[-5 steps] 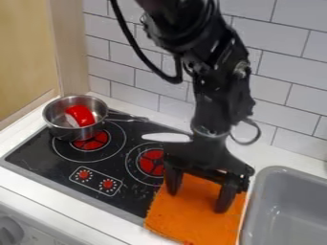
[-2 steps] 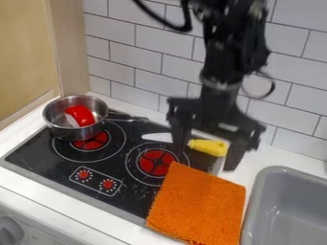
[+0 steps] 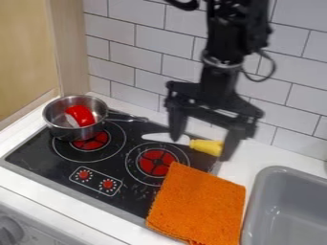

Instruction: Moved the orange towel in the right side of the burner

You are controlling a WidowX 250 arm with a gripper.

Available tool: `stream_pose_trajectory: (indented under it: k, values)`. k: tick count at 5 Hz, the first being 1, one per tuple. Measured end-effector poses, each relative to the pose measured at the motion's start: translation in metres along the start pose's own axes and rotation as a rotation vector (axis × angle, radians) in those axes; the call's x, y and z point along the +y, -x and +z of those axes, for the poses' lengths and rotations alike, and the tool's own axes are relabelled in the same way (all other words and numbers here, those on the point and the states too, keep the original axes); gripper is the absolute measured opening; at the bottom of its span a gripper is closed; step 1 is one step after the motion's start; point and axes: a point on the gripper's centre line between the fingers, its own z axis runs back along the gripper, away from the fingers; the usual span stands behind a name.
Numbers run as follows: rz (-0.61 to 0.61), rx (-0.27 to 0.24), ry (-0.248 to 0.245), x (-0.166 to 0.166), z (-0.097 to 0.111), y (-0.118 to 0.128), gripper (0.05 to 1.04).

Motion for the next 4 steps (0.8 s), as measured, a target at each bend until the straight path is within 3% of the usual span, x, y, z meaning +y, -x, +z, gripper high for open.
stream_pose_trajectory:
  k: [1,2,3,4]
  values:
    - [0.057,0.013,-0.003,0.038,0.001,-0.014,1.000]
    - [0.027,0.066,-0.050,0.070,-0.002,-0.014,1.000]
    - [0.104,0.154,-0.074,0.118,-0.014,0.012,1.000]
    - [0.234,0.177,-0.022,0.162,-0.021,0.039,1.000]
